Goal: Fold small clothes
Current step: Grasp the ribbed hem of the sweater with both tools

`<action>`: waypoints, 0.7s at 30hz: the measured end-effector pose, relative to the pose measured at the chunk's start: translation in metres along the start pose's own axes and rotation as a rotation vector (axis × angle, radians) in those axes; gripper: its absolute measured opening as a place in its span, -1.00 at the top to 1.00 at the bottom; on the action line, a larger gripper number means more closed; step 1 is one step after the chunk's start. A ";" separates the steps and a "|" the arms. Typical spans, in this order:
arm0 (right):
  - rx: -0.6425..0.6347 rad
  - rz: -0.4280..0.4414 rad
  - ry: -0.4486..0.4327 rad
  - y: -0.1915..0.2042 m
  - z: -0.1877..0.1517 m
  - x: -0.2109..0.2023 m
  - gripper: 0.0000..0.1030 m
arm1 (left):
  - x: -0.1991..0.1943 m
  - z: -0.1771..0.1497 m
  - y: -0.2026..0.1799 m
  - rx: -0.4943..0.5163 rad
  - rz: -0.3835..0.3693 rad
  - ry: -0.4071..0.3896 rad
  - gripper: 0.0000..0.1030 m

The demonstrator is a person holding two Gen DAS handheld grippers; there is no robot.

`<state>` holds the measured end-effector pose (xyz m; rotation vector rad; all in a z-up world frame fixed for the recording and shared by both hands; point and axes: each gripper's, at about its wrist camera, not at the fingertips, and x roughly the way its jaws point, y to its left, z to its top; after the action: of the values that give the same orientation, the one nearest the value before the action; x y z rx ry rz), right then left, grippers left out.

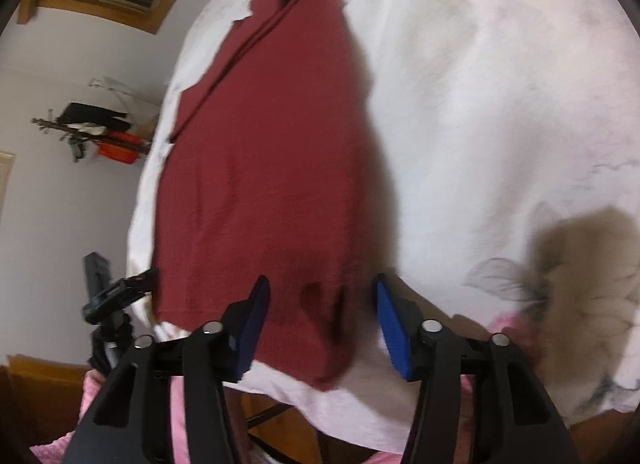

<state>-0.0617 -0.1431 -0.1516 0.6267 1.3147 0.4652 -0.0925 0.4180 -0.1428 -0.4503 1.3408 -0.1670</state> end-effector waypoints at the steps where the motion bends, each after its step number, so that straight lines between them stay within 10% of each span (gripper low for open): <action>1: -0.001 0.018 0.004 0.002 0.000 0.003 0.01 | 0.000 -0.001 0.001 -0.003 -0.009 0.003 -0.08; 13: 0.004 0.074 0.051 0.001 -0.001 0.024 0.27 | 0.010 -0.008 0.017 -0.099 -0.117 0.044 0.33; 17: 0.004 0.075 0.049 0.003 0.001 0.024 0.73 | 0.011 -0.008 0.016 -0.099 -0.124 0.046 0.34; 21: -0.034 0.070 0.031 0.009 0.001 0.016 0.85 | 0.005 -0.010 0.012 -0.066 -0.076 0.031 0.86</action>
<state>-0.0573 -0.1265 -0.1572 0.6408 1.3147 0.5560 -0.1026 0.4245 -0.1542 -0.5566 1.3633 -0.1938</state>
